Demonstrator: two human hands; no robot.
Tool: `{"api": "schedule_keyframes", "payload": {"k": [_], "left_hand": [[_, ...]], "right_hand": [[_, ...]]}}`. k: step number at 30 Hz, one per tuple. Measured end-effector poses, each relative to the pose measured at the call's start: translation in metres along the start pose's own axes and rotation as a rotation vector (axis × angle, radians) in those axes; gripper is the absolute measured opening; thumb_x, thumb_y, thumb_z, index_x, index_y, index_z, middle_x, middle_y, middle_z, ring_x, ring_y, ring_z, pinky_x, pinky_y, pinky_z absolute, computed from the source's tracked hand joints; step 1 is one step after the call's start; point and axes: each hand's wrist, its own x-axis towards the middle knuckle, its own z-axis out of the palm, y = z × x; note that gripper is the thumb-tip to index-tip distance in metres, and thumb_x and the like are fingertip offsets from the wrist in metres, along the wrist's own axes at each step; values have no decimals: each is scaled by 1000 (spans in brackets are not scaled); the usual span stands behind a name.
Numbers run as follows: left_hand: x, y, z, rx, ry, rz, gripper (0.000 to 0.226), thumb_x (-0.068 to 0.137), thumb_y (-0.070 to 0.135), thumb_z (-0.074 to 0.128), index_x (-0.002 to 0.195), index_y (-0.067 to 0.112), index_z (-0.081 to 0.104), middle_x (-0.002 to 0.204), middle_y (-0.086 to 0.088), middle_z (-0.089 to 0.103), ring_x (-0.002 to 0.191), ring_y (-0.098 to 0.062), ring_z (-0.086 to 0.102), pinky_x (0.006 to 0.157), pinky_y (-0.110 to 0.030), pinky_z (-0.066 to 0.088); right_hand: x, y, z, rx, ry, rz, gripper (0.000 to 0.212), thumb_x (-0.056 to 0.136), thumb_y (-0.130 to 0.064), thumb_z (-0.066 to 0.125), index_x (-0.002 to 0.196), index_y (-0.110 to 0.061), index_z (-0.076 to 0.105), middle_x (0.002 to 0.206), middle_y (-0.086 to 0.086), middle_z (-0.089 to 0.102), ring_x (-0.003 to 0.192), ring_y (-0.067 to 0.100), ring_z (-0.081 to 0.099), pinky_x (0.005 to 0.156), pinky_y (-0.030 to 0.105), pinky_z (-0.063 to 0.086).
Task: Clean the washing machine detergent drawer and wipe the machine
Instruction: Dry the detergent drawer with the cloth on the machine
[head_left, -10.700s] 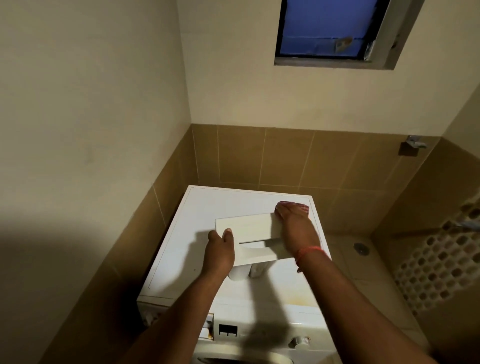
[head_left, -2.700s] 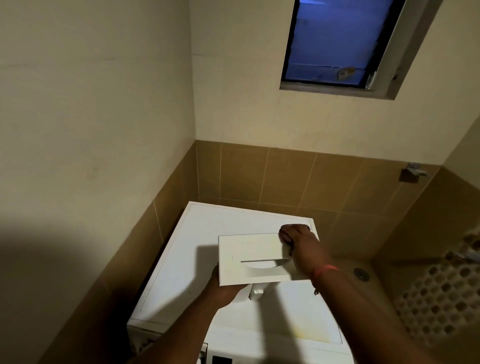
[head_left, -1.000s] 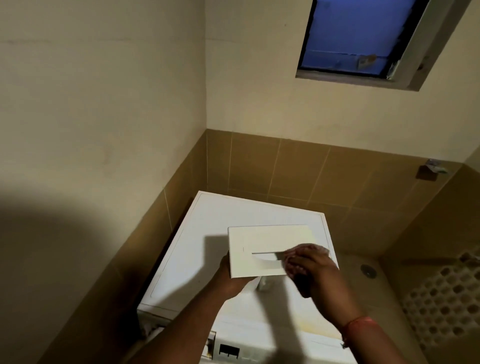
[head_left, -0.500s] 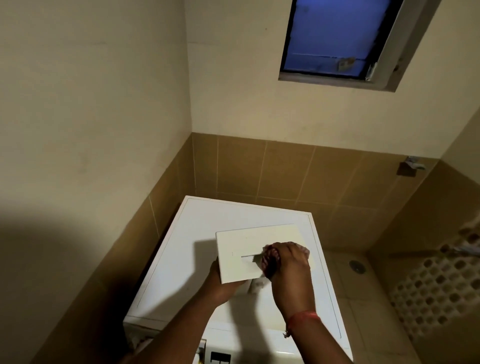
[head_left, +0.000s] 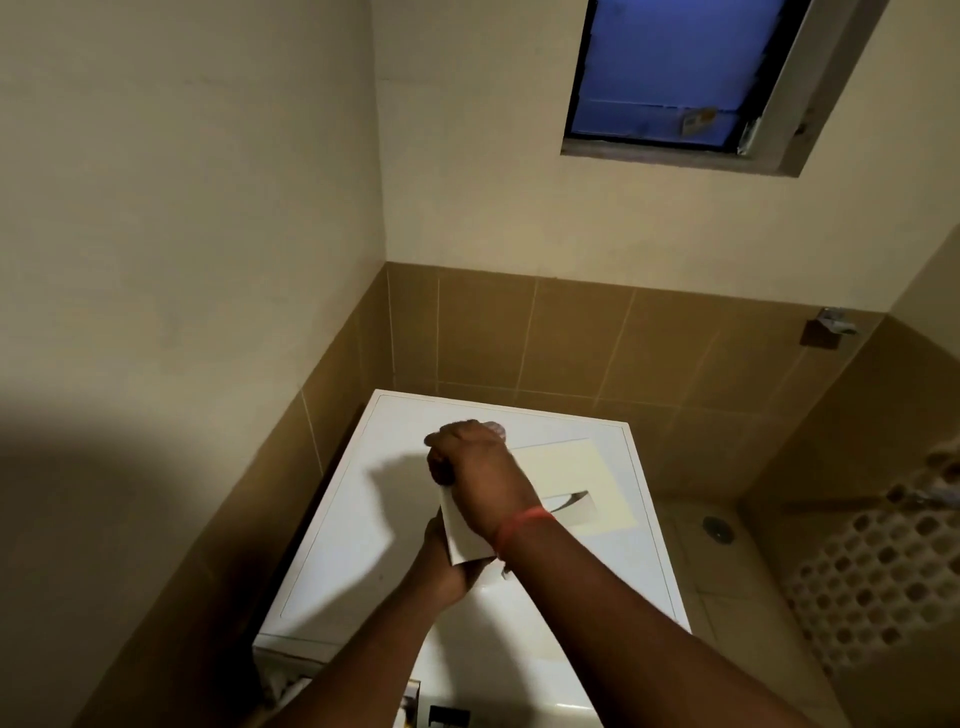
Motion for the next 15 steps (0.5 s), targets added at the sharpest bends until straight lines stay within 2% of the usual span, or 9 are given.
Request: {"api": "schedule_keyframes", "payload": {"k": [2,3,4,5,7,10,11,13,15], "left_hand": [[1,-1,-4,23,9,40,21,86,0,60,99,15,52,86,-10,63,79,-21,62,67,-33,55],[5,-7,-11,136,19,78,40,72,11,74,105,18,52,96,-9,64,89,-21,62,77,-36,54],[10,-12,-16,265,17,103,58,60,21,80,112,21,53,105,-6,65,98,-21,63,85,-39,53],[12,-14,-20,340,10,114,67,56,27,84,116,22,55,110,-4,68,105,-22,64,90,-42,53],[17,-26,-27,396,13,112,65,56,35,88,114,21,61,109,-2,71,106,-26,65,91,-51,54],[6,-13,-20,383,-26,170,59,64,28,88,113,9,62,109,-11,71,104,-30,66,90,-52,54],[2,-8,-17,365,-45,188,52,67,22,86,110,5,63,107,-12,71,100,-28,67,88,-49,54],[-6,2,-11,380,-87,193,29,74,16,77,100,7,67,97,-12,72,89,-19,66,80,-43,54],[-10,7,-6,395,-108,192,19,77,20,73,95,15,69,95,-12,72,83,-16,64,73,-42,53]], "right_hand": [[13,8,12,-191,-226,-49,29,82,-2,52,98,-20,67,102,3,66,101,31,57,92,44,39],[18,16,14,-216,-272,-40,26,86,-6,50,101,-21,65,104,5,65,100,32,57,91,44,39],[20,24,13,-214,-291,-5,23,90,-11,49,105,-21,63,106,8,64,100,34,58,91,44,41],[23,34,9,-216,-296,25,22,94,-16,47,109,-21,62,110,10,62,102,35,58,92,44,43],[23,58,-6,-231,-316,110,22,96,-21,46,114,-22,60,116,12,60,105,34,59,94,44,45],[6,113,-37,-224,-282,279,17,93,-18,49,98,-28,62,108,9,63,100,31,62,91,42,47],[-4,131,-44,-187,-231,351,15,92,-17,50,90,-29,60,102,8,64,96,31,63,88,40,48],[-27,159,-51,-13,-85,499,17,93,-15,53,80,-25,57,91,6,65,88,30,63,81,37,50],[-50,163,-48,250,63,596,15,97,-10,51,89,-16,62,93,7,71,87,28,65,79,34,48]]}}
